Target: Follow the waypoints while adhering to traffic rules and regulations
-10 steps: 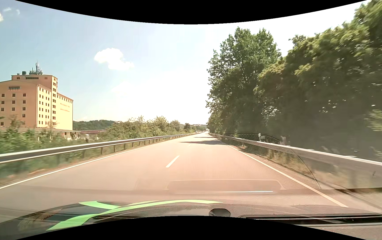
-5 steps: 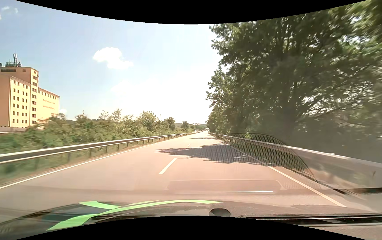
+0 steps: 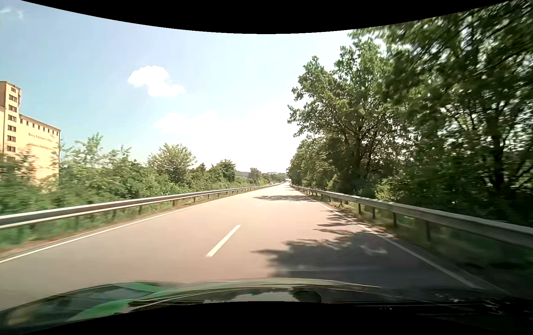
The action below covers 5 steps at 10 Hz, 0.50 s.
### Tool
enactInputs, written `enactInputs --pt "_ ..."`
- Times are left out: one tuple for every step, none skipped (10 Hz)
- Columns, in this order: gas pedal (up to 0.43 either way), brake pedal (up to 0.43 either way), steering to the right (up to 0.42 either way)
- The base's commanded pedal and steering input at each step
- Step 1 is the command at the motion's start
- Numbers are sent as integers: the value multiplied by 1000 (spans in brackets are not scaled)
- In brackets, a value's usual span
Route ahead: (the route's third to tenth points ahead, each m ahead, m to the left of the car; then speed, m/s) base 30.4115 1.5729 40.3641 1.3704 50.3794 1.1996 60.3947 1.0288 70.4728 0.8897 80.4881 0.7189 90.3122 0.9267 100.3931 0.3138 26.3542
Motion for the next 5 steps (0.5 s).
enactInputs --pt "177 0 -1" --pt "177 0 -1" --pt "177 0 -1" --pt "177 0 -1" --pt "189 0 -1"
